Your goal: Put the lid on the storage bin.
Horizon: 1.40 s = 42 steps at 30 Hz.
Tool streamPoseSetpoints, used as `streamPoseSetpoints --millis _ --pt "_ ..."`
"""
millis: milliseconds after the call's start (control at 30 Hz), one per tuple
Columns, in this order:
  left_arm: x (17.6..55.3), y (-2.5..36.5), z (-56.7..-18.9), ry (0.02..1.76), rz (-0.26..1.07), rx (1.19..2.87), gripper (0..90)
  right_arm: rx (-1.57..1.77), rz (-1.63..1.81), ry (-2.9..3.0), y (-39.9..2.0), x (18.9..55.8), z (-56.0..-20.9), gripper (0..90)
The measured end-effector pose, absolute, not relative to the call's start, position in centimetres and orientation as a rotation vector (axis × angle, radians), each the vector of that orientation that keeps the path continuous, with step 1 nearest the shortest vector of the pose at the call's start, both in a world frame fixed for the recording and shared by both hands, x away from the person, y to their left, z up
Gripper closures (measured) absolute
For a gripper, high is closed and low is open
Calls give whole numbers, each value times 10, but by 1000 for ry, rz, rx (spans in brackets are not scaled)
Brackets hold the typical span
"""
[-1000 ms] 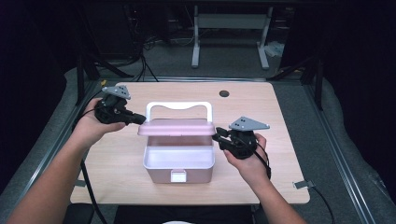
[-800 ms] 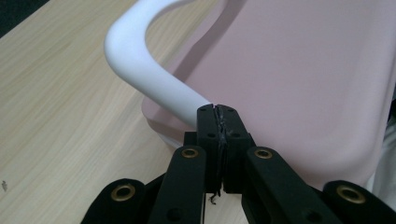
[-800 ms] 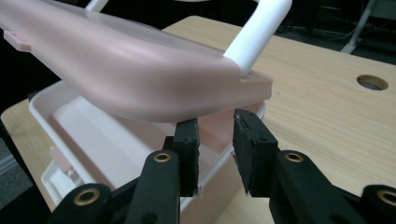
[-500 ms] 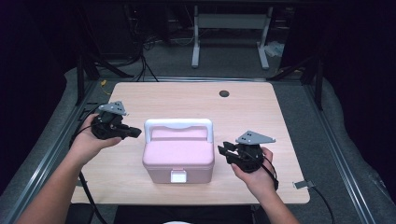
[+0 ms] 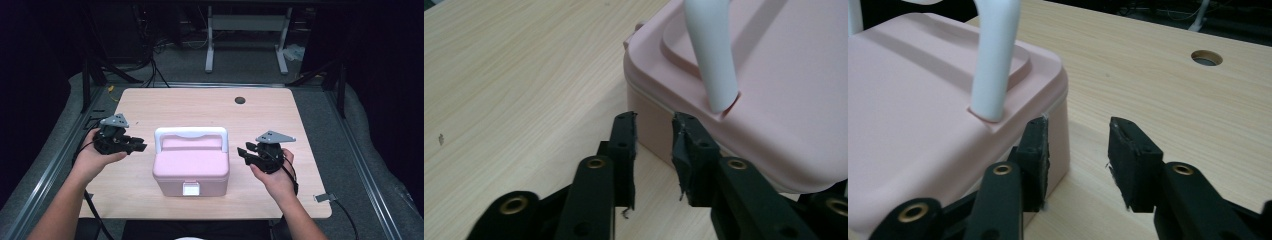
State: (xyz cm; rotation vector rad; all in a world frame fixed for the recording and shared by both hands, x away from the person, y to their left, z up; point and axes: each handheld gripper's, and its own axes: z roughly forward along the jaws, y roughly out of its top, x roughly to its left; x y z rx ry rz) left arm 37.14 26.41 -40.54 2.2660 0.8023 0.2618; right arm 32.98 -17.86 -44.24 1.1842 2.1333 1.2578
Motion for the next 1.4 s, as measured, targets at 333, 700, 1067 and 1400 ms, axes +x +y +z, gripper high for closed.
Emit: streamPoseSetpoints --millis 333,700,1067,1400 --pt "367 277 -431 889 264 2191 518 1237 1176 2107 -193 347 -455 481" --pt "356 284 -475 924 265 2173 465 1288 1116 2092 -201 353 -487 405" --pt "358 286 -510 963 284 2169 425 1208 1016 2161 -195 356 -517 389" --pt "356 284 -529 962 333 2210 428 1118 934 2206 -186 357 -532 386"
